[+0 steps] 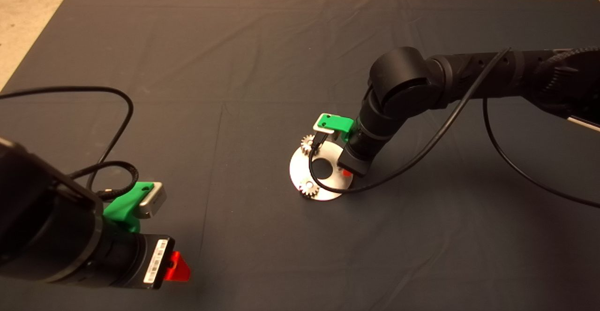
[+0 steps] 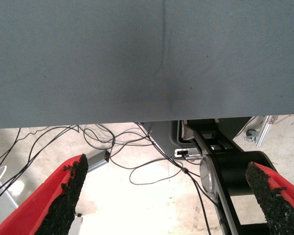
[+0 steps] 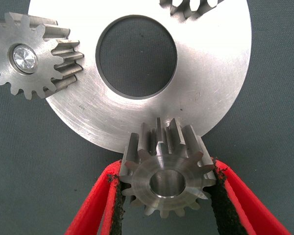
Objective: Install three planetary gears onto the carrier pins
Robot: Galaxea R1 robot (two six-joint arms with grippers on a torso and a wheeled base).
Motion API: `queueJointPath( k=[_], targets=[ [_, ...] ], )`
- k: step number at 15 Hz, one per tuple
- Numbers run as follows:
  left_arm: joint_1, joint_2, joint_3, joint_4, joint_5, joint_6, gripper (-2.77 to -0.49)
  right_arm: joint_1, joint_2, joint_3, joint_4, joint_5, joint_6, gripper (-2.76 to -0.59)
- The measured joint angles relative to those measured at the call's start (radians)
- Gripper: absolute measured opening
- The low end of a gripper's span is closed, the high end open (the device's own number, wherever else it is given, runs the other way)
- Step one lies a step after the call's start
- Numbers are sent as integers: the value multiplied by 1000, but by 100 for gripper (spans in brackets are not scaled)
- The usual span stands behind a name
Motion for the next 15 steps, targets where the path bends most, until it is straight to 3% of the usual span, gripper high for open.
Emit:
queueJointPath(
  k=[15],
  targets=[
    [0, 0, 0, 0, 0, 0, -95, 0, 3, 0, -43, 0, -12, -229]
  ],
)
